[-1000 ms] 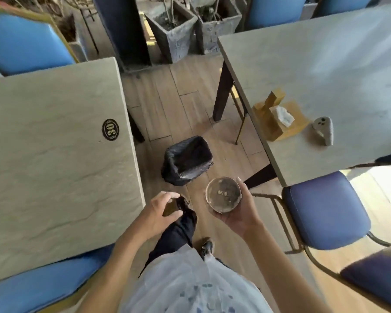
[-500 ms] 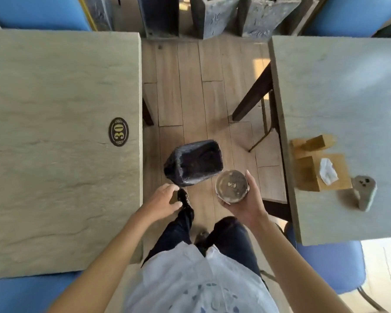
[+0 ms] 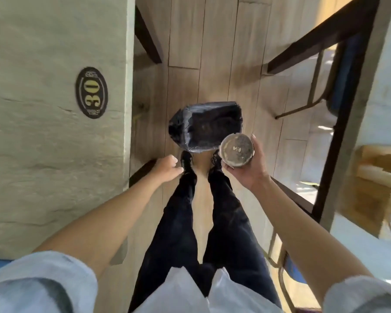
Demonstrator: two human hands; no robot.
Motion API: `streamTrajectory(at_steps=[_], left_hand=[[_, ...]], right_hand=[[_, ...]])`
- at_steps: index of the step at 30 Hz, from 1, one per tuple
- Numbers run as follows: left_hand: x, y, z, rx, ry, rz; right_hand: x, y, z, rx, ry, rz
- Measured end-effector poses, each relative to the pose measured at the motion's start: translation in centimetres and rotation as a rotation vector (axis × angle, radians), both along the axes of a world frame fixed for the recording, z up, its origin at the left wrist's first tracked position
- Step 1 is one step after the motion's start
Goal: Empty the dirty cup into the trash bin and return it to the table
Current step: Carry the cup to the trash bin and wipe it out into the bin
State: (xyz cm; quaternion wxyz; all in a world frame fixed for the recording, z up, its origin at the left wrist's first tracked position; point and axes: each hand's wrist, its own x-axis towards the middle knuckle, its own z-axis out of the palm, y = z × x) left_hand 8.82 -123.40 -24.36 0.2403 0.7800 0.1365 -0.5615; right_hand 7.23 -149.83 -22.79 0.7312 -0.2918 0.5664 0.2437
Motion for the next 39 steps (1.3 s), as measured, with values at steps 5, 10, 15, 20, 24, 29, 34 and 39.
streamTrajectory(at_steps=[5, 10, 15, 20, 24, 29, 34, 39], left_hand=[[1.4, -1.5, -9.0, 0.05, 0.07, 0.063], [3.4, -3.3, -17.7, 0.111, 0.055, 0.176], [3.8, -4.6, -25.1, 0.175, -0.054, 0.334], [3.6, -5.5, -28.0, 0.286, -0.194, 0.236], [3.4, -5.1, -28.8, 0.284, -0.247, 0.174], [3.8, -4.1, -29.3, 0.222, -0.249, 0.127], [4.6, -3.9, -29.1, 0.215, -0.205, 0.076], [4.5, -4.1, -29.1, 0.222, -0.181, 0.12]], right_hand=[[1.9, -1.8, -9.5, 0.035, 0.018, 0.042], [3.5, -4.1, -17.8, 0.044, 0.03, 0.151], [5.5, -5.8, -23.9, 0.006, 0.031, 0.282], [7.3, -5.9, -28.9, -0.058, 0.068, 0.443], [7.8, -4.3, -31.9, -0.208, 0.148, 0.571], [8.3, -1.5, -32.8, -0.369, 0.119, 0.776], [8.2, -0.8, -33.1, -0.452, 0.126, 0.782], [9.0, -0.2, -32.0, -0.539, 0.088, 0.81]])
